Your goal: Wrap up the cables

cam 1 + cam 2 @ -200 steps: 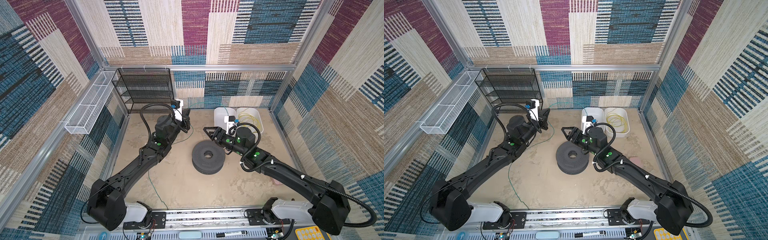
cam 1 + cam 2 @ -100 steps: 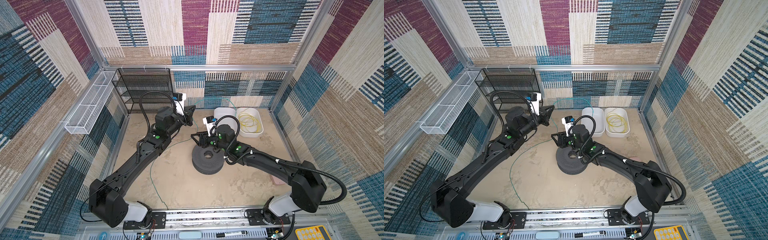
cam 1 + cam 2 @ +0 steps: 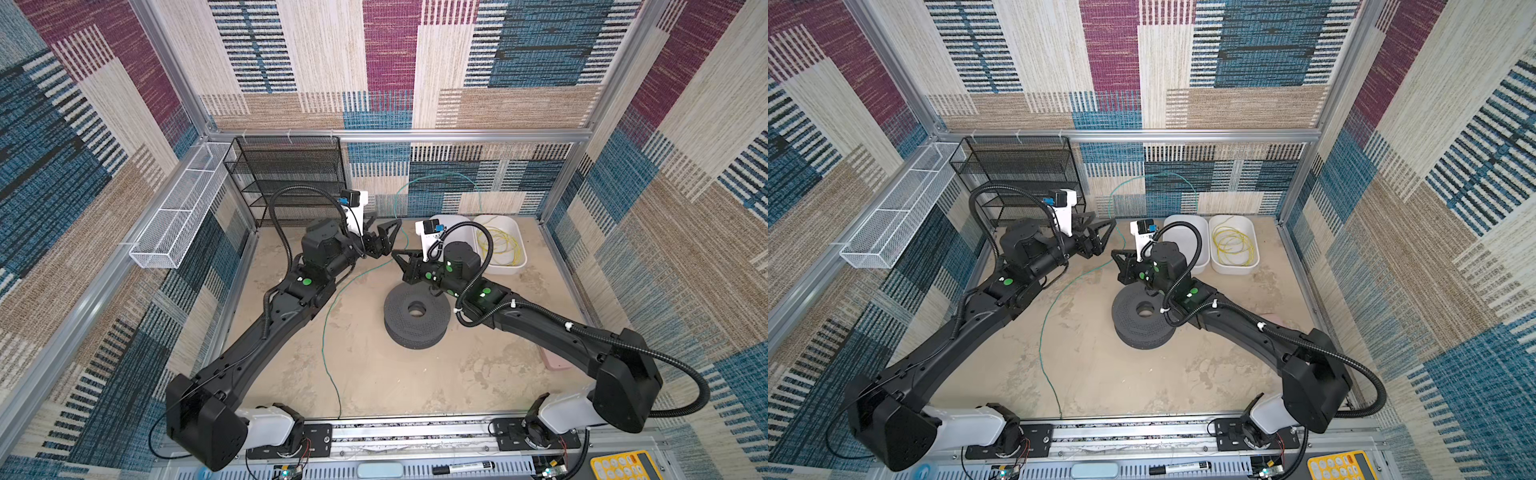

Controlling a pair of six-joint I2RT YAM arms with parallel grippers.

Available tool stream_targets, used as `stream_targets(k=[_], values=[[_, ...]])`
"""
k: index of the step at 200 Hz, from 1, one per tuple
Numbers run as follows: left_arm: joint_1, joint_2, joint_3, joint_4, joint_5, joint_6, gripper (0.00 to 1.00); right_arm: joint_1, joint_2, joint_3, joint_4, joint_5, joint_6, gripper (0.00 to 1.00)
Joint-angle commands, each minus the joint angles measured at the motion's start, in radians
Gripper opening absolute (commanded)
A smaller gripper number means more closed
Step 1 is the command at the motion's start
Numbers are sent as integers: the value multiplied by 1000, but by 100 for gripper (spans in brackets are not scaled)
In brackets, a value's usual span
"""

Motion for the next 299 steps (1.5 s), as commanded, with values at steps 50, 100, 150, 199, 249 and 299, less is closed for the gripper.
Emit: stream_targets(k=[50, 100, 150, 199, 249, 299], values=[[6, -328, -197, -362, -371, 22, 90, -169, -3, 117, 74, -71, 101, 0], [-1, -404, -257, -686, -164, -60, 79, -226, 78, 156, 87, -181, 164, 0], [-48, -514, -345, -820, -31, -212, 84, -234, 98, 173, 82, -174, 151, 0], [-71, -524, -384, -852, 31, -260, 65, -250, 120, 193, 80, -181, 155, 0], [-93, -523, -490, -794, 40, -317, 40, -258, 112, 182, 86, -198, 171, 0], [-98, -570, -534, -570, 66, -308, 0, -259, 123, 180, 72, -218, 184, 0]])
